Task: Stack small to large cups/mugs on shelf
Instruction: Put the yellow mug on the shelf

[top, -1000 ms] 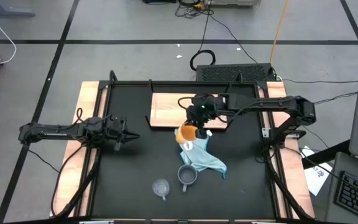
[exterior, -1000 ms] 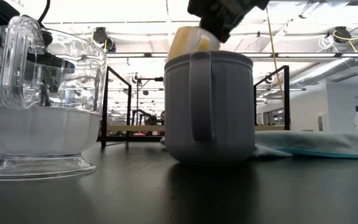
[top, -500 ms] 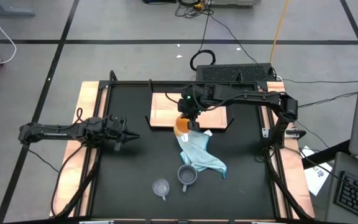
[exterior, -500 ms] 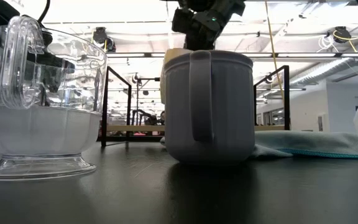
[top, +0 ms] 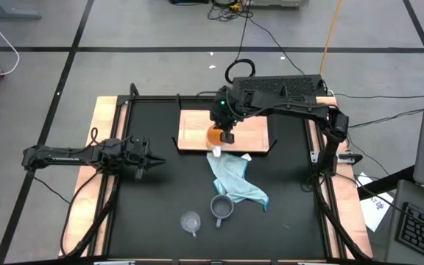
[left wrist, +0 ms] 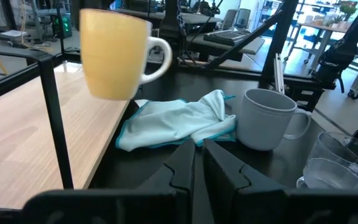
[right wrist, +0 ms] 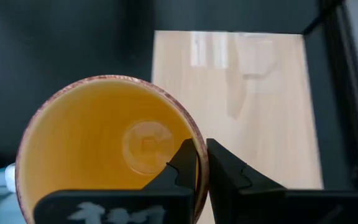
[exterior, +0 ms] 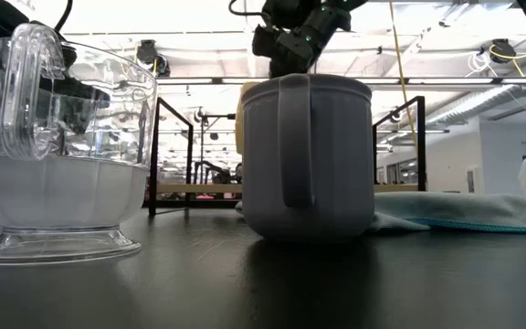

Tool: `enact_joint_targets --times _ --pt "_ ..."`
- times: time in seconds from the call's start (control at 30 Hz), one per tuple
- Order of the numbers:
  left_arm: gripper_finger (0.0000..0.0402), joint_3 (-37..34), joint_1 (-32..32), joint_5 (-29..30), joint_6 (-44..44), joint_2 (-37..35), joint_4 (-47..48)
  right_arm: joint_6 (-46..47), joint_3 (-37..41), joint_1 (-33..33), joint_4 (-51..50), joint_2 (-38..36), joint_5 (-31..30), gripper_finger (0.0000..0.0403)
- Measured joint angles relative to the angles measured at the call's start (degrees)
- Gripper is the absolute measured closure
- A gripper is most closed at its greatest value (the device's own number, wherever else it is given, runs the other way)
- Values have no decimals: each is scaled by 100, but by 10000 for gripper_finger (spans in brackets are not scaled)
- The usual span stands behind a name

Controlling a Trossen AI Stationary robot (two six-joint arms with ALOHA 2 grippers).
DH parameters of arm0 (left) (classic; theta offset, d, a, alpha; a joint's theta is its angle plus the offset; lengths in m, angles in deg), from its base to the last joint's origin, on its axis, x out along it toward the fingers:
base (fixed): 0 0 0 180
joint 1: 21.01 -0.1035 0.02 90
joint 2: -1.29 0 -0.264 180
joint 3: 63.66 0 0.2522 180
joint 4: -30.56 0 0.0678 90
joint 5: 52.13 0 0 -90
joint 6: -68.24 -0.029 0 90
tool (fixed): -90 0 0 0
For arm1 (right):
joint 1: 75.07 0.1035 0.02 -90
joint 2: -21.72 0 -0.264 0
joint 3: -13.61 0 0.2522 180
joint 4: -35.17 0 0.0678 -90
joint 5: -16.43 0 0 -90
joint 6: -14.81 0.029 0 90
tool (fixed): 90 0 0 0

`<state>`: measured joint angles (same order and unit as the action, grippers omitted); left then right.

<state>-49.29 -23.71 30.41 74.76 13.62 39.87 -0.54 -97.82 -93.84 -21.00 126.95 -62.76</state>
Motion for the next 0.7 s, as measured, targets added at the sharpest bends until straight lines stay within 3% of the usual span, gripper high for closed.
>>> enact_joint_targets --times 0.7 --pt "369 2 -2 2 -32 0 2 -289 17 -367 -485 237 -33 396"
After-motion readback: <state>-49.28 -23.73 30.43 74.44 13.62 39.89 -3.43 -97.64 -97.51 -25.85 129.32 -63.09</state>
